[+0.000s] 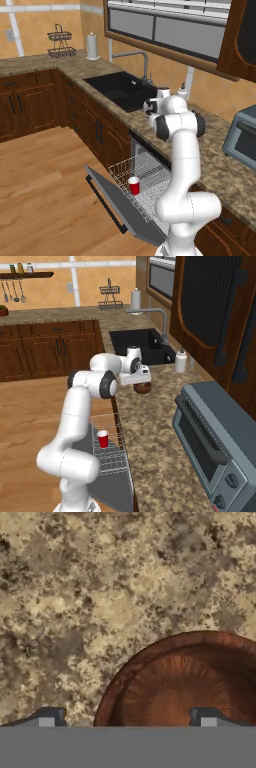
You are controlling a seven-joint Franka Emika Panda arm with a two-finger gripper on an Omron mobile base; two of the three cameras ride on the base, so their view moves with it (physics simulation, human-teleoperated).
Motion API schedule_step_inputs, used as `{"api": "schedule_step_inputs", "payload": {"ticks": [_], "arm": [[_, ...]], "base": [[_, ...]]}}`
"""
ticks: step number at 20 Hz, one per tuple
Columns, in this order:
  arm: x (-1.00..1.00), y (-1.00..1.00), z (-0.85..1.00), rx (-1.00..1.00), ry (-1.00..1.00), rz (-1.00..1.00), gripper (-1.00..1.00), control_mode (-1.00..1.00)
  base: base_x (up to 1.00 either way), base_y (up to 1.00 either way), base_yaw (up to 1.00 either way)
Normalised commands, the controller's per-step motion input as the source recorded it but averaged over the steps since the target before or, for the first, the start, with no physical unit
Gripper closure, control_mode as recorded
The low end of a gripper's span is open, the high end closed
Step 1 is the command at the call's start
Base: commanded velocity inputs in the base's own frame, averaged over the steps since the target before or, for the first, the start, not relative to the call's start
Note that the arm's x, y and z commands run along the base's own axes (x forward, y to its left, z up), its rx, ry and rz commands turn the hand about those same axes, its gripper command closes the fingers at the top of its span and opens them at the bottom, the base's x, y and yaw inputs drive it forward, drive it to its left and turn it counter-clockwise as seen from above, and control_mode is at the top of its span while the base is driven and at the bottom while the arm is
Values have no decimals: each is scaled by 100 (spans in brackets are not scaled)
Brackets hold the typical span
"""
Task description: Pick up the cup and bowl from the counter, place them in the dishwasher, and close the dishwasher door.
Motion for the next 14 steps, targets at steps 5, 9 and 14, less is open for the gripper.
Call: {"api": "schedule_step_inputs", "payload": {"ticks": [5, 9, 14], "arm": [[0, 0, -41, -4, 0, 10, 100, -100], [-1, 0, -26, -2, 0, 11, 100, -100], [-60, 4, 0, 0, -7, 3, 100, -100]], "base": [[0, 0, 0], [0, 0, 0], [0, 0, 0]]}}
